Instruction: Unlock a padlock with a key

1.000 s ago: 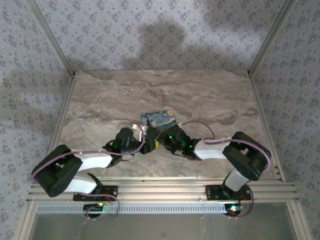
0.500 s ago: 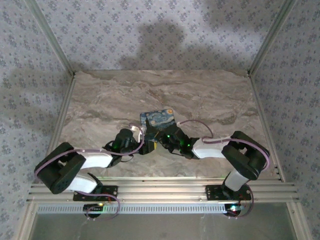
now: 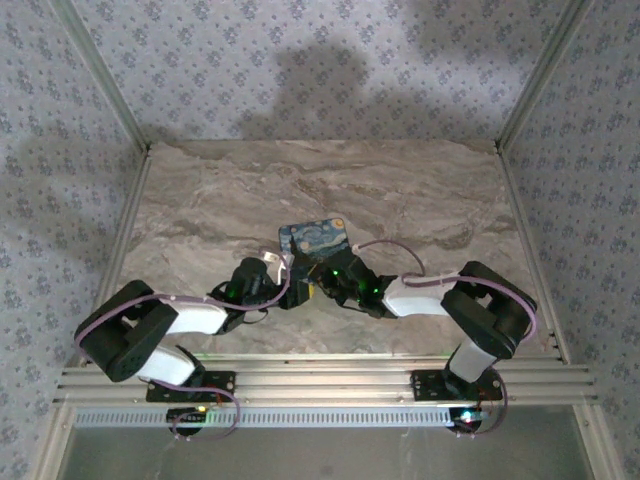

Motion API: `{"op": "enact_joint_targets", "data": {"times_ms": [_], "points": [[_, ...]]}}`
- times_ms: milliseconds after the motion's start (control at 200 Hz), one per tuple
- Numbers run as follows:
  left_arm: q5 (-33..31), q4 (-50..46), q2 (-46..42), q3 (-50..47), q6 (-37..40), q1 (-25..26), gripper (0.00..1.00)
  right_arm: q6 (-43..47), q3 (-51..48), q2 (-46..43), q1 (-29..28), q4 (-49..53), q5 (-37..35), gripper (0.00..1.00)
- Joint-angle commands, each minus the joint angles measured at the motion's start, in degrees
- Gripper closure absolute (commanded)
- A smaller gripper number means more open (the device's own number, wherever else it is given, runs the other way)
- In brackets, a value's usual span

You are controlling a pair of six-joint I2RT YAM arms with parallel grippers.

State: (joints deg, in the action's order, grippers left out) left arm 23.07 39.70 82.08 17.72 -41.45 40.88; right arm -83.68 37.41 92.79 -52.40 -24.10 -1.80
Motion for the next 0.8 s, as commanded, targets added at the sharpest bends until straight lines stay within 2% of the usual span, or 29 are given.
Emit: {"op": "enact_joint_targets", "data": {"times_ms": [0,65,120,205,260,420,610,794], "points": [[-0.78,4.26,0.96,0.22,-0.62,-0.21,0.71,-1.68,1.35,0.46,-0.68,-1.55,-0.92,1.0],[-1.26,5.11,1.06,0.04,-0.8,-0.2,0.72,-2.05,1.16,0.46,-0.65,-1.91,-0.92,1.0],[-1.45,5.12,1.15,0.02,-0.63,-0.24,0.77,-2.2,1.07,0.39,-0.69,-2.05,-0.92,1.0],[-1.46,5.04,1.24,0.04,-0.32,-0.24,0.94,-2.59,1.0,0.2,-0.76,-2.08,-1.17,1.0],[-1.43,4.88,1.17,-0.18,-0.06,-0.15,1.0,-2.73,0.92,-0.04,-0.67,-2.09,-1.4,1.0],[-2.75,1.38,-0.31,-0.5,3.19,0.16,1.0,-2.77,1.73,-0.24,-0.67,-1.15,-1.56,1.0],[-9.18,-9.81,-3.13,1.31,12.7,3.04,1.0,-1.13,4.36,-0.06,-0.35,3.91,0.29,1.0],[-14.72,-11.85,-4.86,0.45,17.41,4.68,1.0,0.16,5.08,-0.16,0.0,7.39,1.88,1.0]]}}
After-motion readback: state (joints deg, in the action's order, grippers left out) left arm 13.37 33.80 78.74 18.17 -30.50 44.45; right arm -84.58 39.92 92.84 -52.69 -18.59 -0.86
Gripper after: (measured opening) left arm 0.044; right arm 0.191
